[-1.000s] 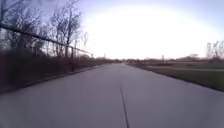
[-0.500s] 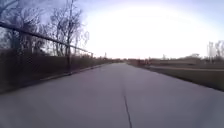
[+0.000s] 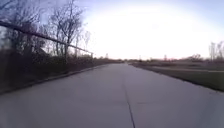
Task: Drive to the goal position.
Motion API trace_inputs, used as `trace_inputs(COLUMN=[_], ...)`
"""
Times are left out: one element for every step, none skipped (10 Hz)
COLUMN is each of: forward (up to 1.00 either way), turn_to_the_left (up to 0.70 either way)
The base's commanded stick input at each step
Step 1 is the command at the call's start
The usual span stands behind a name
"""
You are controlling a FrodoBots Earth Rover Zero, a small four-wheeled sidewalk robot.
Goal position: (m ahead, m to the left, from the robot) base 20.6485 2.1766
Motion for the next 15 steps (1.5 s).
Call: trace_inputs(forward=[1.0,1.0,1.0,1.0,1.0,1.0,1.0,1.0,1.0,1.0,1.0,1.0,1.0,1.0,1.0], turn_to_the_left=[0.03,0.03,0.03,0.03,0.01,-0.04,-0.09,-0.14,-0.39,-0.37,-0.37,-0.37,-0.37,-0.37,-0.37])
